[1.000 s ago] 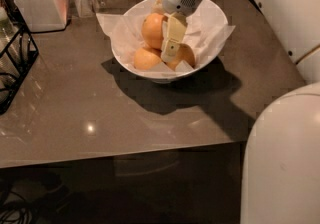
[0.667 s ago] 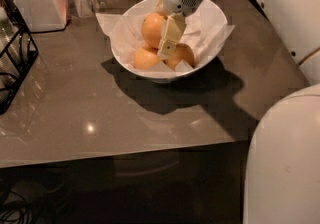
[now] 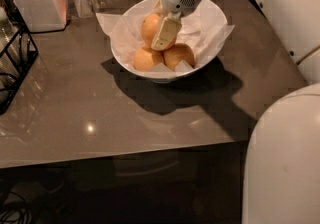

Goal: Pick orange from white bowl

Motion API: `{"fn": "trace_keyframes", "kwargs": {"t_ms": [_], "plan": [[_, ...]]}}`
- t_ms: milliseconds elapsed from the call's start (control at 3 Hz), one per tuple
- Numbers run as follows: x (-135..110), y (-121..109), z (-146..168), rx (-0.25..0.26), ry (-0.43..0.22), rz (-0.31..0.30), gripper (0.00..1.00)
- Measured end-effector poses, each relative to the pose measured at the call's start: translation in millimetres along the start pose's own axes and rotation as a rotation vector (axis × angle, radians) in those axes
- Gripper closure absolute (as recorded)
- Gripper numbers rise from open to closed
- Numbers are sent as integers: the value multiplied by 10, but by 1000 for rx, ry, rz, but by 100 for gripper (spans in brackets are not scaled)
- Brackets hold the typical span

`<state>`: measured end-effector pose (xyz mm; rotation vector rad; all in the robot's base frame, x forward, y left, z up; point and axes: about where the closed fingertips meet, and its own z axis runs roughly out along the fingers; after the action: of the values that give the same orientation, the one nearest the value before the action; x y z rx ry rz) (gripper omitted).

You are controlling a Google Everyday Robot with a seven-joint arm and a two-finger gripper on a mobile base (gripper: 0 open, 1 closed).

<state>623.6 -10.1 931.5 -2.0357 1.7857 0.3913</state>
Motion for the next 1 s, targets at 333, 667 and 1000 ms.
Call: {"fn": "trace_keyframes", "kwargs": {"t_ms": [333,667,1000], "plan": [[0,0,0,0,0,0,89],[0,0,0,0,0,0,100],[41,112,-146,18,-118,-42,100]]}}
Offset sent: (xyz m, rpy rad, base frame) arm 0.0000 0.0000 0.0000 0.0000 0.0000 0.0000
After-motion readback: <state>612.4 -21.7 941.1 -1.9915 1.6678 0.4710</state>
